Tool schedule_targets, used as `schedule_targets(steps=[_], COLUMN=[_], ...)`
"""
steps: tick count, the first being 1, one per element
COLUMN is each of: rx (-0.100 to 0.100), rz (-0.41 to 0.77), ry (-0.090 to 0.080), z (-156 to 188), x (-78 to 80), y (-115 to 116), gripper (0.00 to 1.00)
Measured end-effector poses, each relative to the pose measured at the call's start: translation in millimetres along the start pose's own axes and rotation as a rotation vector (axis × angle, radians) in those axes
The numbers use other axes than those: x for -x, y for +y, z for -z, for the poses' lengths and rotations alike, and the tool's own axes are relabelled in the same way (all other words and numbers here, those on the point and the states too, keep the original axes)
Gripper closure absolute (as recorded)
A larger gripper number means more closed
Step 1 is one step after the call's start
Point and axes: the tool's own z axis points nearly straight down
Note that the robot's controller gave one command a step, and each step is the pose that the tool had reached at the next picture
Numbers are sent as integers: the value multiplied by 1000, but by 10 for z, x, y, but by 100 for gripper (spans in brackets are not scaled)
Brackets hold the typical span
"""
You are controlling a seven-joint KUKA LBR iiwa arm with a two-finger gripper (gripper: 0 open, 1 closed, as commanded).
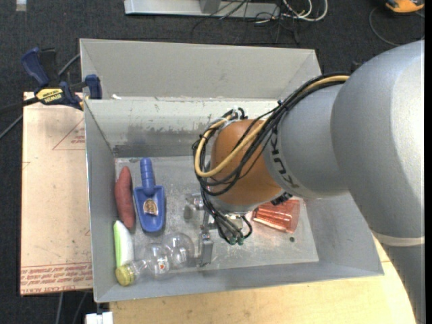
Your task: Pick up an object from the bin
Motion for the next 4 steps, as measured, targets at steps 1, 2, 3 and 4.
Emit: schedule_targets(steps=[1,2,3,4], rx=[6,1,2,2], rz=[-30,82,82,82], ry=[5,-2,-1,-1], z=[-51,-57,-57,-57], x=[-230,-167,-167,-167], y=[598,670,670,670], gripper=[0,100,100,100])
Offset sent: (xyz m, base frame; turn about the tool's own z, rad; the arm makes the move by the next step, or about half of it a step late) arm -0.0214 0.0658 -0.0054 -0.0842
